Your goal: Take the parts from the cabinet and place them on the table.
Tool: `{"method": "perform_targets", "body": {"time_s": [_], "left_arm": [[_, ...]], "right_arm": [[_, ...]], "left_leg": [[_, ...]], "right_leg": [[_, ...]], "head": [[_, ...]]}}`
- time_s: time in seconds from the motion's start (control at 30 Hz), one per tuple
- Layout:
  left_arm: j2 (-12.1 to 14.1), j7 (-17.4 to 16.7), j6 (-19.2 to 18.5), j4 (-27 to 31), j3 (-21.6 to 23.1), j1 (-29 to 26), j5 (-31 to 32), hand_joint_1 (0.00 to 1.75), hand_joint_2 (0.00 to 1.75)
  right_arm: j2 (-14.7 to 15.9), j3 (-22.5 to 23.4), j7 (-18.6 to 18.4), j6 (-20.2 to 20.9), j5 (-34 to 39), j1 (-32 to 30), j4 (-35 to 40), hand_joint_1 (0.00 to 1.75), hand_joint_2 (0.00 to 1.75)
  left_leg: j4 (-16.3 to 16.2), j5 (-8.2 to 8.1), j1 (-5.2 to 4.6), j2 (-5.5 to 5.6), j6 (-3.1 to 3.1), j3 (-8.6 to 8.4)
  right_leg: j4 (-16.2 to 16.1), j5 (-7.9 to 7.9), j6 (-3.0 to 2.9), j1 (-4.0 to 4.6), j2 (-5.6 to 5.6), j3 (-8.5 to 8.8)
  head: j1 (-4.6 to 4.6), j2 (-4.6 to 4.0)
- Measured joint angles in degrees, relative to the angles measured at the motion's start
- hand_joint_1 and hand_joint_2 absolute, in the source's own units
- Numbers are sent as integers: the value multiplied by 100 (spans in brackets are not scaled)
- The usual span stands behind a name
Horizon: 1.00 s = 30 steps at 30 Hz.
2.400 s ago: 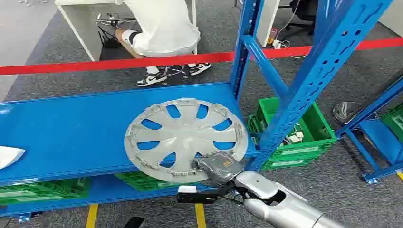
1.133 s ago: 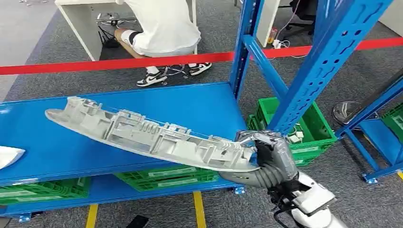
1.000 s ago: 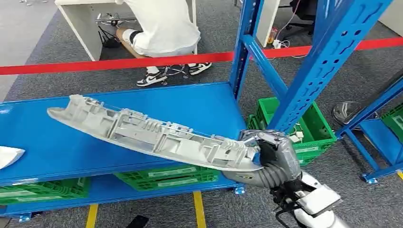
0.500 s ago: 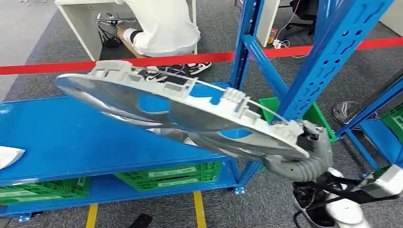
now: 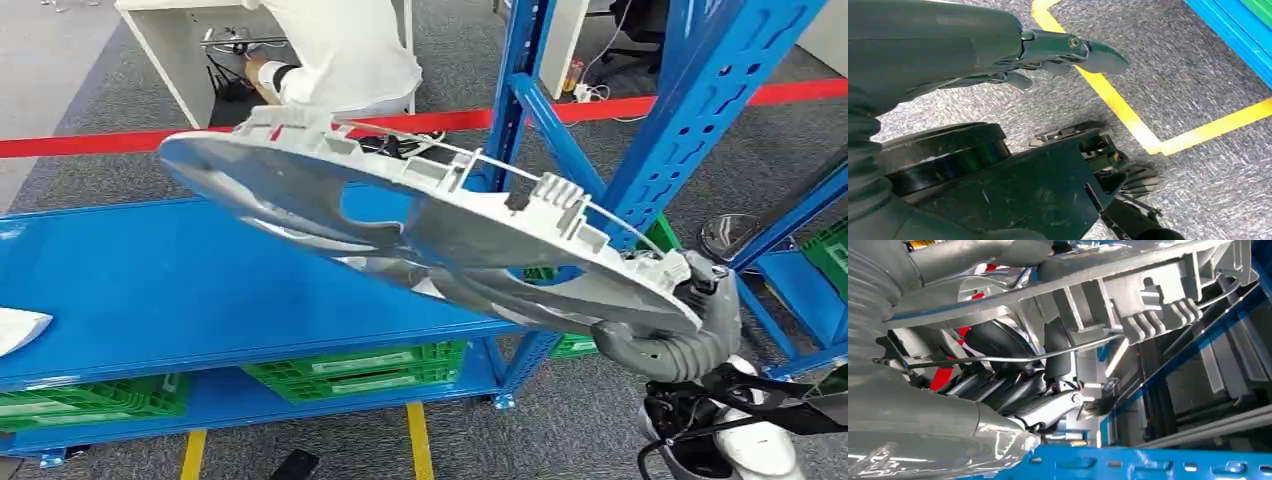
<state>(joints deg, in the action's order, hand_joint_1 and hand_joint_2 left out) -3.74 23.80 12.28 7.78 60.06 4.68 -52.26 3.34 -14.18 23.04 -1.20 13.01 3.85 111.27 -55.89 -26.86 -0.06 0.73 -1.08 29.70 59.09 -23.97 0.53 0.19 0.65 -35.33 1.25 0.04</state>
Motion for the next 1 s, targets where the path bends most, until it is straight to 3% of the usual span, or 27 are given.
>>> {"method": "perform_targets", "body": {"time_s": [0.2,0.37,0.53,0.57,0.63,0.7,0.73,0.77,0.8,0.87,0.9,0.93,0.97,1.0], "left_arm": [[0,-131,53,0,-4,0,-55,0,175],[15,-265,63,0,-68,-17,-164,0,175],[35,-284,109,0,-142,-11,-319,0,175],[39,-284,111,0,-168,5,-345,0,175],[57,-282,111,0,-216,32,-358,0,175],[61,-280,114,0,-245,35,-383,0,175],[63,-273,120,0,-251,32,-415,0,175],[66,-264,127,0,-265,32,-431,0,175],[66,-249,138,0,-291,32,-466,0,175],[72,-223,162,0,-354,31,-527,0,175],[93,-197,194,-2,-378,27,-531,0,175],[111,-162,230,0,-389,38,-531,0,175],[120,-133,276,0,-389,33,-527,0,175],[122,-127,299,-2,-393,22,-514,0,175]], "right_arm": [[42,20,61,417,144,-33,35,175,175],[52,24,66,494,46,-143,39,175,175],[57,48,50,502,-11,-158,37,175,175],[57,52,46,507,-15,-141,37,175,175],[57,59,39,529,-18,-100,13,175,175],[57,59,35,537,-7,-88,-15,175,175],[57,59,22,561,2,-88,-41,175,175],[57,59,11,590,15,-83,-68,175,175],[59,59,2,603,31,-66,-96,175,175],[59,52,-13,651,54,-16,-148,175,175],[59,46,-11,668,63,0,-181,175,175],[61,39,-9,671,70,11,-203,175,175],[61,37,-4,666,79,-21,-216,175,175],[85,37,2,664,76,-52,-225,175,175]], "left_leg": [[0,-2,0,0,2,0],[-17,-16,-24,0,36,9],[-7,11,-71,0,119,31],[70,65,-18,-7,159,-8],[90,93,17,-20,184,-22],[86,90,36,-26,182,-26],[83,87,48,-27,177,-28],[81,77,65,-26,163,-36],[76,60,88,-23,134,-50],[45,7,151,-8,50,-99],[26,-25,150,-6,-7,-106],[-22,-34,135,2,-62,-66],[1,-2,136,7,-96,-50],[40,18,154,6,-128,-59]], "right_leg": [[0,0,0,0,0,0],[-13,9,25,-31,-1,4],[-47,43,107,-78,0,7],[-30,28,130,-58,-2,-17],[414,-249,176,-68,-12,-239],[1403,-671,231,-99,-17,-698],[1722,-744,255,-110,-20,-863],[1751,-675,274,-125,-22,-906],[1510,-476,292,-140,-22,-793],[477,66,336,-176,-33,-280],[120,67,383,-185,-21,-90],[32,30,320,-147,5,-8],[34,33,235,-134,10,-31],[33,35,203,-108,13,-39]], "head": [[0,0],[0,0],[-4,0],[0,2],[22,2],[20,2],[22,2],[20,2],[22,0],[22,0],[26,0],[59,0],[15,2],[-29,2]]}}
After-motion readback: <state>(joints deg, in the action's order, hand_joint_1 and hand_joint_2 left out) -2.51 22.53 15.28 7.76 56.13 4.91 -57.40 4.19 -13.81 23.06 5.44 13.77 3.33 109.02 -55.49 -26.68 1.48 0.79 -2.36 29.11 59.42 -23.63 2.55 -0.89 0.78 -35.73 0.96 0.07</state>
